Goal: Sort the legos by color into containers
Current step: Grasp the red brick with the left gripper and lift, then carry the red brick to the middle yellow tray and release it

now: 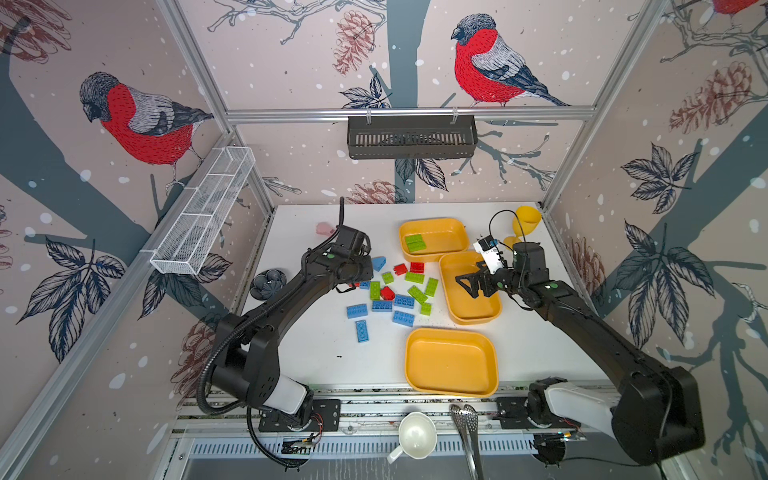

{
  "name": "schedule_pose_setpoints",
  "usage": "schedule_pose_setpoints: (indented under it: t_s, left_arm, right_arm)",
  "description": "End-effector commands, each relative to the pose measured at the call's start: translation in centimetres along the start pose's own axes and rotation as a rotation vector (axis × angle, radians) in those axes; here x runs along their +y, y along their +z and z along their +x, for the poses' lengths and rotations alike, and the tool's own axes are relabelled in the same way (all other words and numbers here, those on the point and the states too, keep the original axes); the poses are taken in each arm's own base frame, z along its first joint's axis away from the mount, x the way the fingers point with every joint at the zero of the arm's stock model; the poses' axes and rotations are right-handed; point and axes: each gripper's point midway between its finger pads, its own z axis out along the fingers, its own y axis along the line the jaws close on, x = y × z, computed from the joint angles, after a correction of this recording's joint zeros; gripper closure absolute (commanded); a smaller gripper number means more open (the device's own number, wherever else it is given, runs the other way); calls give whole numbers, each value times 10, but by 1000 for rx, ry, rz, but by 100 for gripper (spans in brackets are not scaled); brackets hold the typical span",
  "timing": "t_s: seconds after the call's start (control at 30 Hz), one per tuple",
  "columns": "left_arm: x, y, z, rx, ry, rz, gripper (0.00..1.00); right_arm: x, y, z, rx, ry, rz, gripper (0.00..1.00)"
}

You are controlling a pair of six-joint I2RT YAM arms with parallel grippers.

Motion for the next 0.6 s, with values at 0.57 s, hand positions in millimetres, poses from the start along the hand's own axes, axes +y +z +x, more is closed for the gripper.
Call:
schedule_pose_setpoints:
  t_s: [0.57]
  left_arm:
    - [-228, 92, 14, 93, 328, 414, 65]
  right_arm:
    - [-51, -30, -13, -91, 154, 112, 1]
